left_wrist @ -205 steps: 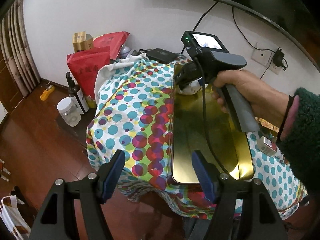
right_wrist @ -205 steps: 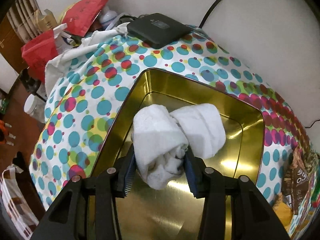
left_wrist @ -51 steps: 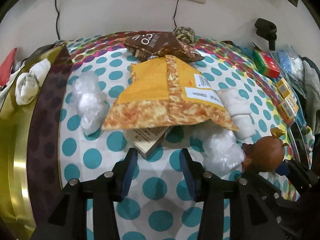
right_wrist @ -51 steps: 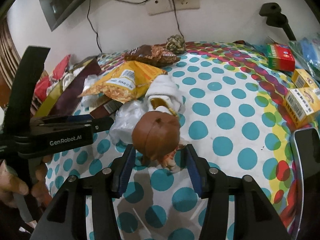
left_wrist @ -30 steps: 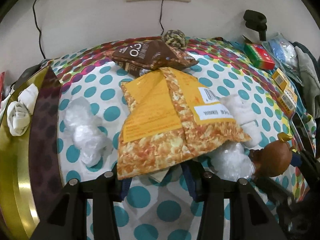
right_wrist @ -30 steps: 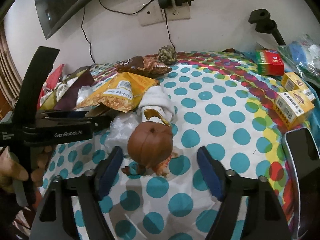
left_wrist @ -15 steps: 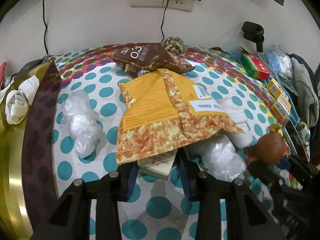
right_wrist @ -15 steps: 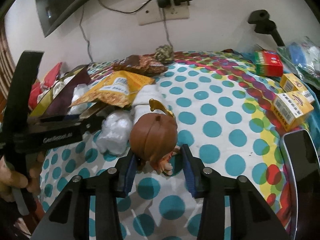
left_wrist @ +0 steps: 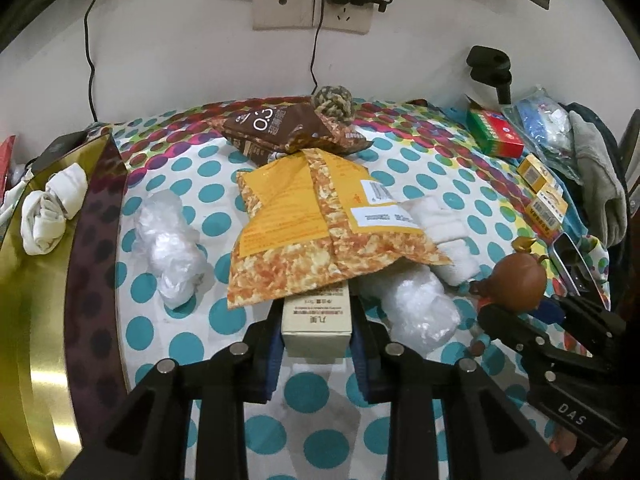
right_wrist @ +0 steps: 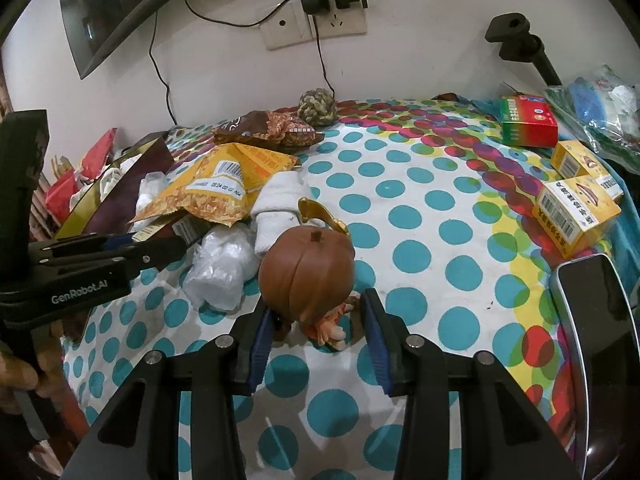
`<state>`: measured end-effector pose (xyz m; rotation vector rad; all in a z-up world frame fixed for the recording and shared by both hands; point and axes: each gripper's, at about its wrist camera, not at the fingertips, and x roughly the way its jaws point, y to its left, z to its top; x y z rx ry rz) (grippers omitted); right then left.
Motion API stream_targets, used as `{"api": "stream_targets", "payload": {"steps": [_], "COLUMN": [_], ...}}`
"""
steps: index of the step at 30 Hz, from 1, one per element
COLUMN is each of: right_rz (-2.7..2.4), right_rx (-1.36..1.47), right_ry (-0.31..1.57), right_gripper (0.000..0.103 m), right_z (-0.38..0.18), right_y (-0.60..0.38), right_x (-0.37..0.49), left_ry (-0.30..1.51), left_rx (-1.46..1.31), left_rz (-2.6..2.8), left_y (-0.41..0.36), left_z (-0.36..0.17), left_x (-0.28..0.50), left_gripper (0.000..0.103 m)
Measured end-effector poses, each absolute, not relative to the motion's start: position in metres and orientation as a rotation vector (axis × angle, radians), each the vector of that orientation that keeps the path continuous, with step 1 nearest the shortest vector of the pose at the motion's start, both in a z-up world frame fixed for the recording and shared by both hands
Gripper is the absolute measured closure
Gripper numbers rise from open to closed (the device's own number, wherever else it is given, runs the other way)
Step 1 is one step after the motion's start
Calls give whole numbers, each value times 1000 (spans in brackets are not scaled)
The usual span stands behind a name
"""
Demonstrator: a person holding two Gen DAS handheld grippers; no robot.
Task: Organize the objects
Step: 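Grasp the small cream box with the left tool and lift it out, then carry the cream box into the gold tray and open the left tool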
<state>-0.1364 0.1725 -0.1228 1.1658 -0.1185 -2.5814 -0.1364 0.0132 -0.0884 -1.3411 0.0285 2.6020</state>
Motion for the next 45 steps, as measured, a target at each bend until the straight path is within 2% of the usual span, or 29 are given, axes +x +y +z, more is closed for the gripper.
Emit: {"api": "stream_targets", "payload": {"steps": [12,27,35,40,45], "right_rz": [-2579,-2609,-2609,-2607,-2606], "right_rx": [1183,1196,1199,1204,1211], "right_ry": [-131,-72,-74,-72,-68], "right_gripper": [63,63,63,63,63], "right_z": [-124,-124,-124,-124,-126], "right_y": [172,165,164,163,164], "right_x": [-136,-133,-133,-134,-134], "left_ry": [55,38,-50,42,25], "left_rx": [-1311,-1244,-1266,-1322,-1398], "left_rz": [2632,2783,2914,2928,2865], "left_y": [-1,-71,-134,-149,-156], "left_z": [-64,-17,-5,-8,-17], "left_x": [-106,-73,-104,-140,-180], "left_gripper": [74,74,74,74,74]}}
